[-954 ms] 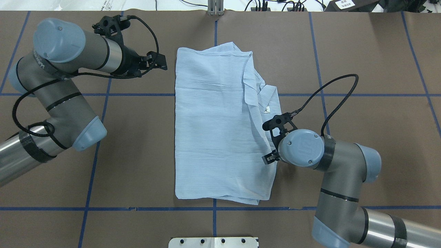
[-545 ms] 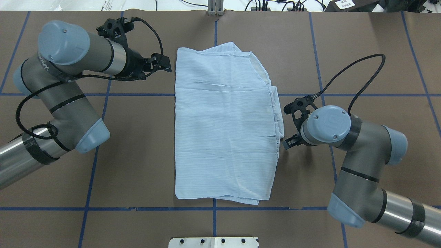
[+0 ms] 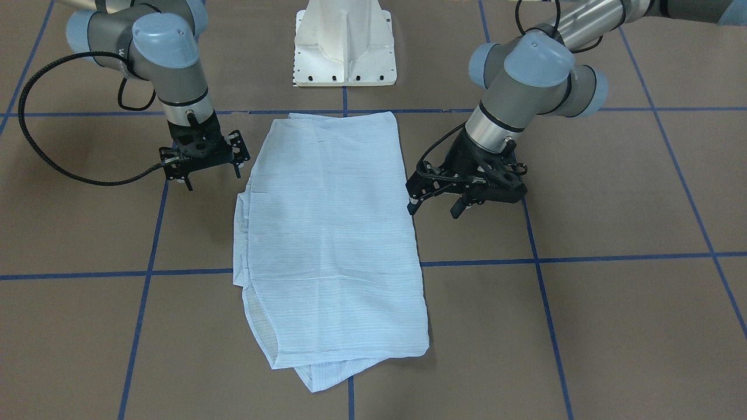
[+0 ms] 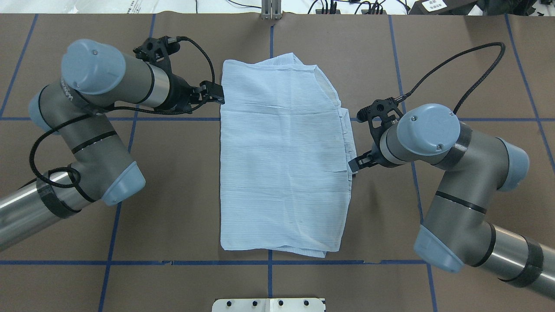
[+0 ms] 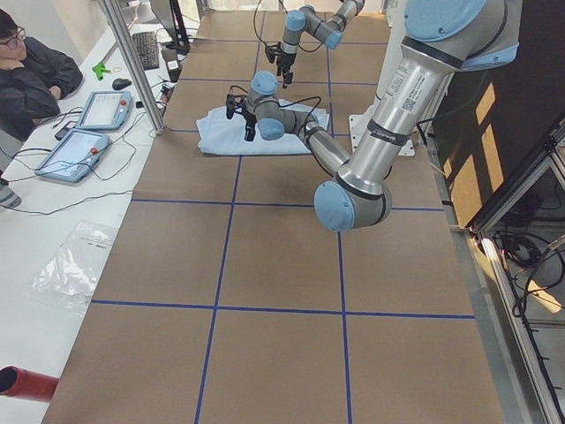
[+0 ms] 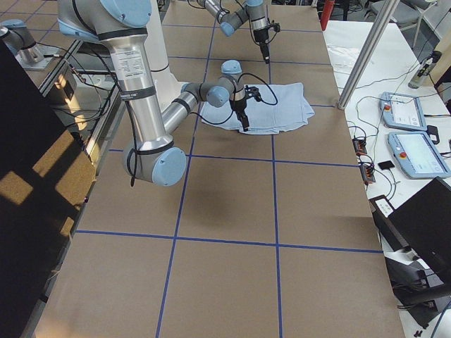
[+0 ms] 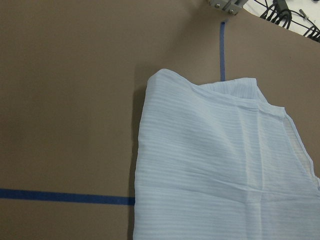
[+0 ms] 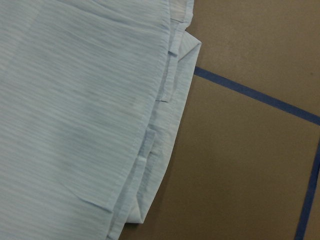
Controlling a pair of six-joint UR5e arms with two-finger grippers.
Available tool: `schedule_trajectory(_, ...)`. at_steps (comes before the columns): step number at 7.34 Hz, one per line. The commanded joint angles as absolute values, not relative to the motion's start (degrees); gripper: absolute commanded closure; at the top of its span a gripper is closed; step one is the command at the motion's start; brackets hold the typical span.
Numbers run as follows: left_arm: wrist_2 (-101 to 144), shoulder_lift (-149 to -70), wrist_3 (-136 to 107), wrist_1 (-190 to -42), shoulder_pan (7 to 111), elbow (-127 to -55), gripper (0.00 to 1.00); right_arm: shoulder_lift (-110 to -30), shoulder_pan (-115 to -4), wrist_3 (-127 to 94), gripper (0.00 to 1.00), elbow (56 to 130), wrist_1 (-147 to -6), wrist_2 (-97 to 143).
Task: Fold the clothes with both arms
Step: 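Lower the left gripper to the shirt's edge nearest the robot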
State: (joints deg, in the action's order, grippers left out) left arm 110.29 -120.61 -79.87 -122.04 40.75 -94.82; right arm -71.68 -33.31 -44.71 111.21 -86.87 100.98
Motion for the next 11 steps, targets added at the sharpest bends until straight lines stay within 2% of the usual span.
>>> schedule_trajectory(1,110.39,-120.06,-86.65,-120.95,35.71,-96.84,0.00,-71.89,-33.49,-44.91,0.00,113.90,-87.01,103.78)
schedule_trajectory(4,103.83,-117.44,-94.80,-107.42,24.92,-105.89,0.01,-72.51,-33.40,-49.22,0.00,115.40,-86.92,104.85)
schedule_trajectory(8,101.34,-114.87,-98.00,-107.14,17.42,-105.73,0.06,-72.33,-33.40,-49.31,0.00,115.40,-86.84,107.05)
schedule_trajectory(11,101.34,-114.96,-99.31,-107.14,16.35,-105.65,0.11,-71.81,-33.40,-49.31,0.00,115.66,-86.84,107.05)
